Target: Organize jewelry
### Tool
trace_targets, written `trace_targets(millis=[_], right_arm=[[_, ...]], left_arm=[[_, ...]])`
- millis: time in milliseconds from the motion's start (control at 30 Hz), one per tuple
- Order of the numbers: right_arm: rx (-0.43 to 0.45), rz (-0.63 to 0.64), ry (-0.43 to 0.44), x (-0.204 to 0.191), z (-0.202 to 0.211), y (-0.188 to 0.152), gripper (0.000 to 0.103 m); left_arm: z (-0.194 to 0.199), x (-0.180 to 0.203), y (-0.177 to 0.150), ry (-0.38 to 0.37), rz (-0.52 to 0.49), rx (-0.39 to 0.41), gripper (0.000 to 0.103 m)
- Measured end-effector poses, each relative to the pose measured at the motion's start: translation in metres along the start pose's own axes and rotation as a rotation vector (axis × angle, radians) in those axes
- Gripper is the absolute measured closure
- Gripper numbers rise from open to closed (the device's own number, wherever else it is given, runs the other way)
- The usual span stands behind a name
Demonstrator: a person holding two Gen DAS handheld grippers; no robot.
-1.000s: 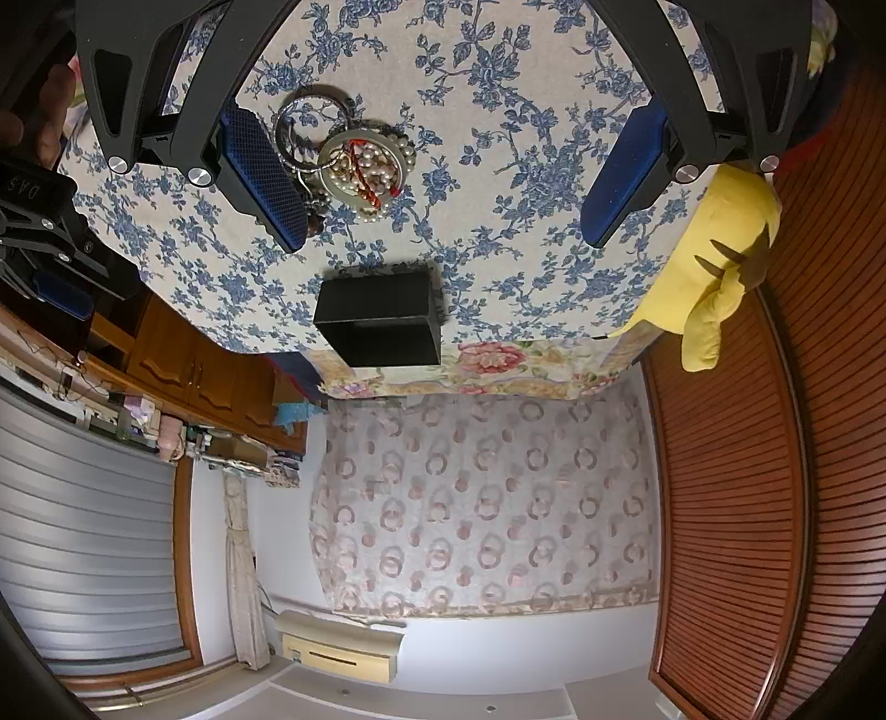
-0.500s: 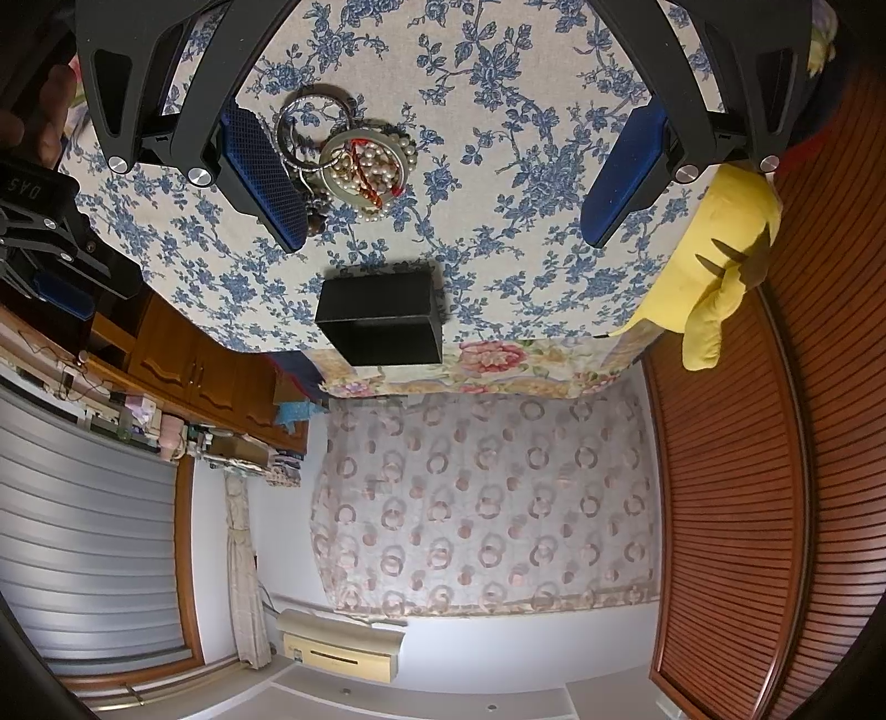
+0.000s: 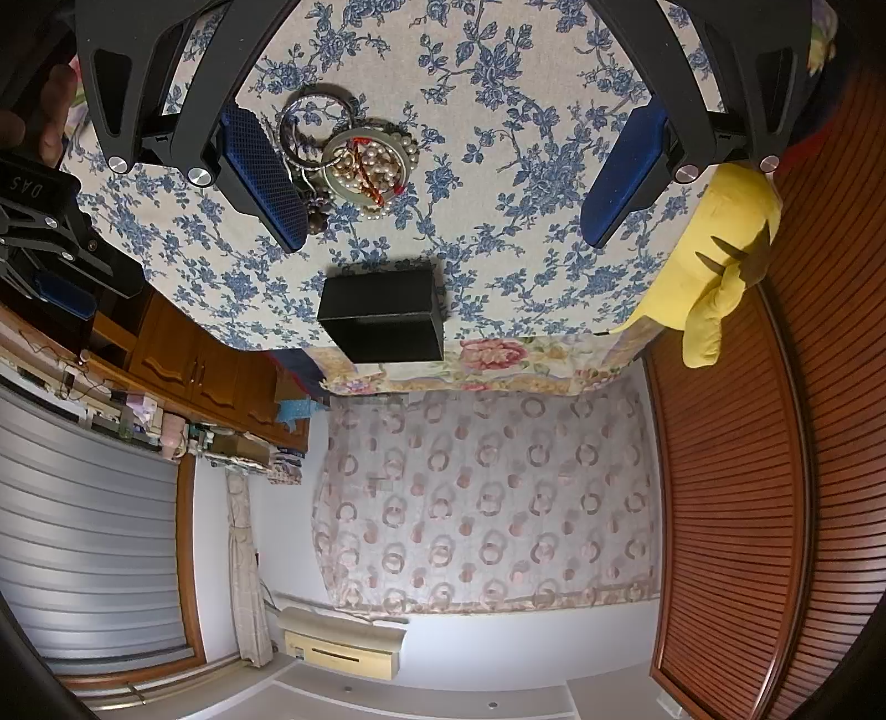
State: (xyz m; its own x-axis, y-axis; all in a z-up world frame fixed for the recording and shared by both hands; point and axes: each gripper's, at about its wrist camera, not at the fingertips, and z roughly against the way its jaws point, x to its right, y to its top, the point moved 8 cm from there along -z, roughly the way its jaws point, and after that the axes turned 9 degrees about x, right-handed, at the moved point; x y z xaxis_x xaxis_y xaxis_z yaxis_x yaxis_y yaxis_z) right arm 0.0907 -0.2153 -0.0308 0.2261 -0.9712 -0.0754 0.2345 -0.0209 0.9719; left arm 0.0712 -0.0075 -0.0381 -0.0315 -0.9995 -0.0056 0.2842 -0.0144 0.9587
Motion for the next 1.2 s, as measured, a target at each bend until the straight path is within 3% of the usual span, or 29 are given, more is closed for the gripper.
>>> trace_targets(millis=[300,600,867,1167,1200], right_arm=[[-0.011,0.007,0.003,-0.005,-0.003,-0.002,0.002],[-0.059,0.010,0.034,0.003,-0.013,-0.022,0.002],[-0.117,0.034,0.048,0.014,-0.024,-0.044,0.013],[-0.178,0.036,0.046,0.029,-0.031,-0.067,0.013],[-0.182,0.036,0.044,0.030,-0.031,-0.069,0.013]], left_arm=[[0.001,0.003,0.003,-0.007,-0.006,-0.007,0.008],[-0.019,0.008,-0.030,-0.058,-0.009,-0.099,0.008],[-0.038,0.022,-0.066,-0.151,-0.007,-0.214,0.008],[-0.046,0.054,-0.092,-0.289,-0.026,-0.314,0.008],[-0.048,0.057,-0.096,-0.305,-0.026,-0.330,0.013]])
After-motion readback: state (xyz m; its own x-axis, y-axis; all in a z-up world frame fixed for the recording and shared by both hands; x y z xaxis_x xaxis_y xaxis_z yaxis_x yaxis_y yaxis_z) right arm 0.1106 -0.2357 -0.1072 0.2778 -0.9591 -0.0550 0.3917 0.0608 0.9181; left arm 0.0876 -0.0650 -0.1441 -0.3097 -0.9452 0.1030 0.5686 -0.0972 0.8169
